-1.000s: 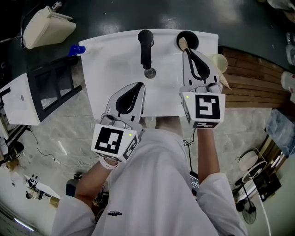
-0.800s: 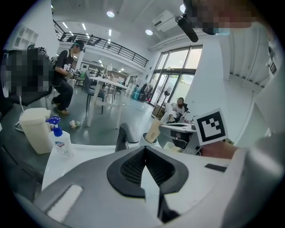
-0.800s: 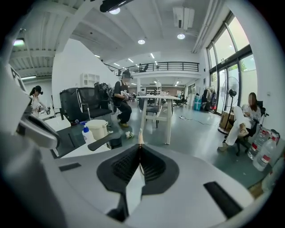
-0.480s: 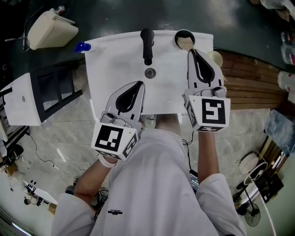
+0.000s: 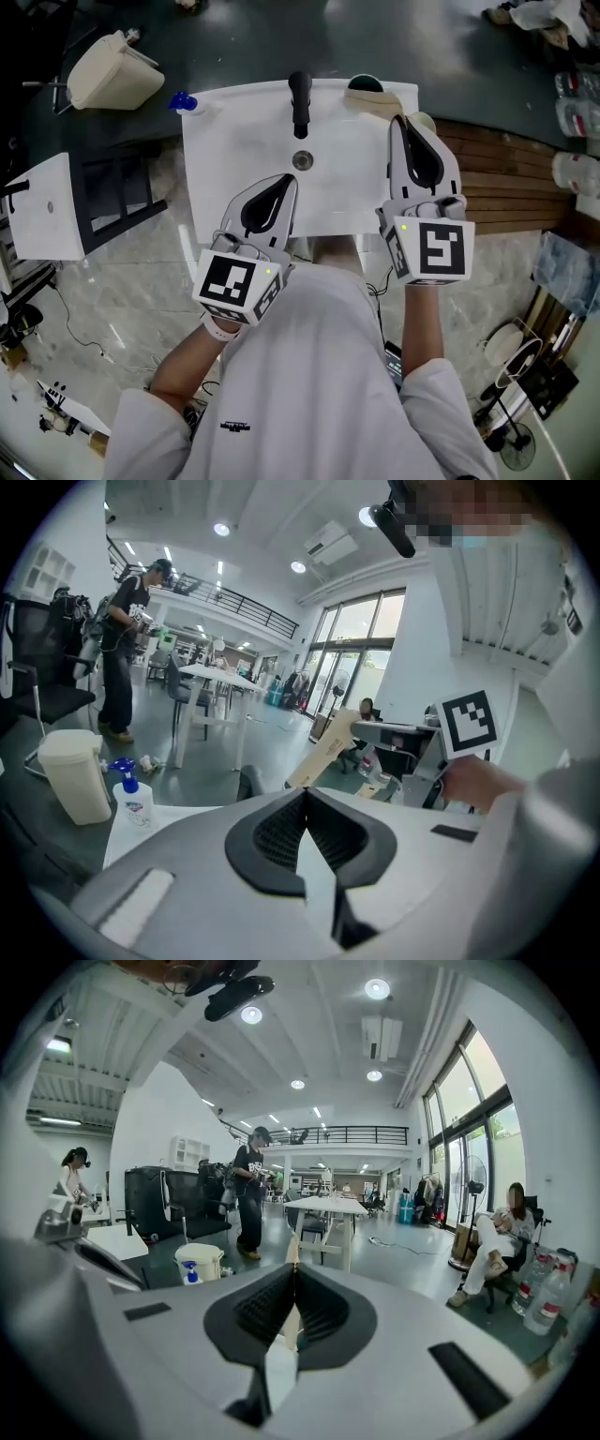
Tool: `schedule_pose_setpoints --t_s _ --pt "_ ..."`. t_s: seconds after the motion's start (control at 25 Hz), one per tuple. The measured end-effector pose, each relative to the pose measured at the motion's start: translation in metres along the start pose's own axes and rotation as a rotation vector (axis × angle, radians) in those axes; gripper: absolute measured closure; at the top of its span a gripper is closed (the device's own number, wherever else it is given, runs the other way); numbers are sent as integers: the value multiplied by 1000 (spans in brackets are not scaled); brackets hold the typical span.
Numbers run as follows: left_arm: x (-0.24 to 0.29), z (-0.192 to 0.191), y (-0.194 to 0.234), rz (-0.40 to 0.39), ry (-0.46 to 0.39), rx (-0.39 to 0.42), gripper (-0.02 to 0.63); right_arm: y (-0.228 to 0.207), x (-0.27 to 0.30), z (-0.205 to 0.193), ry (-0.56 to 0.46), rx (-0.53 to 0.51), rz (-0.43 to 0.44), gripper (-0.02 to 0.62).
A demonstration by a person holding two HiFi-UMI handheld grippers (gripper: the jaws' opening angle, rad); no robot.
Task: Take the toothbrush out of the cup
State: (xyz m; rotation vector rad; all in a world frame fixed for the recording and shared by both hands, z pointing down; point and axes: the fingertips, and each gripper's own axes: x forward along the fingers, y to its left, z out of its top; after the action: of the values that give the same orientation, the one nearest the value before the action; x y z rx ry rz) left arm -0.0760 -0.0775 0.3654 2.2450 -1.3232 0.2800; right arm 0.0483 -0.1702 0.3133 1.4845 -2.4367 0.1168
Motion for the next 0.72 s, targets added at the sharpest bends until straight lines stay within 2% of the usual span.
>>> schedule_pose_setpoints --t_s 0.28,0.72 --pt "-19 13 -9 15 -50 20 600 0 -37 14 -15 15 11 589" --pt "-49 25 -3 77 -110 39 600 0 -93 7 0 62 13 589"
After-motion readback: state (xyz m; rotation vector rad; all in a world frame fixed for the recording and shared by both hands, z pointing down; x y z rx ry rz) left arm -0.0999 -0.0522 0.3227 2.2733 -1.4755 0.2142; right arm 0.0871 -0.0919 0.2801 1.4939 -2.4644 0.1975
